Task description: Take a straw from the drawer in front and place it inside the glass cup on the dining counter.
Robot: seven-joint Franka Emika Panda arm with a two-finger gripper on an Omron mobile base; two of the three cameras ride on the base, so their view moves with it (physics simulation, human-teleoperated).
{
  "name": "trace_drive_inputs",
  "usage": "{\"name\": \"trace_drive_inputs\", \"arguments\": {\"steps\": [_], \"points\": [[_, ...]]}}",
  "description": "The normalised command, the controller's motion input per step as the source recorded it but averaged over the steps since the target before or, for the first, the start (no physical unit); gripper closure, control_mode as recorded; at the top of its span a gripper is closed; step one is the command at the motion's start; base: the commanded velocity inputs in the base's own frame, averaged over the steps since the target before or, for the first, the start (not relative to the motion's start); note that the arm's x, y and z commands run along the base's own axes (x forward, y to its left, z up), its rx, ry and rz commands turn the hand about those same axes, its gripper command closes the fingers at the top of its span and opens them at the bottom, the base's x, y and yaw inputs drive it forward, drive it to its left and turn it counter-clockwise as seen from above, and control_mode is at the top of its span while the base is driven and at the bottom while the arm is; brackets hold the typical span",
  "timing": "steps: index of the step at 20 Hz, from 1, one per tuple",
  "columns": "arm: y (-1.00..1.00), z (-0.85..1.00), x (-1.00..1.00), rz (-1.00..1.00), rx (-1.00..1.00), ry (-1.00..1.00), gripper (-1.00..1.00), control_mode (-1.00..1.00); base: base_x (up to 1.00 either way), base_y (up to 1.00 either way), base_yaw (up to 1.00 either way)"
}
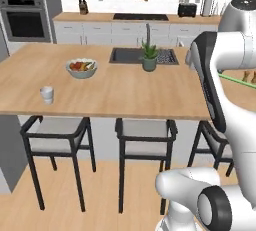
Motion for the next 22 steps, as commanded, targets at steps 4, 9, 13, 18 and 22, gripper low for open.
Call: {"name": "trace_drive_inputs", "arguments": {"steps": [4,9,13,18,22], "points": [[0.00,0.00,0.00,0.00,0.00,0.00,1.00,1.00,0.15,1.00,-0.33],[0.00,0.00,0.00,0.00,0.00,0.00,1.00,1.00,0.09,1.00,-0.32],[0.00,0.00,0.00,0.00,0.00,0.00,1.00,1.00,0.04,1.00,-0.30],[0.00,0.00,0.00,0.00,0.00,0.00,1.00,1.00,0.05,1.00,-0.28],[0.00,0.00,0.00,0.00,0.00,0.00,1.00,1.00,0.11,1.00,-0.26]]}}
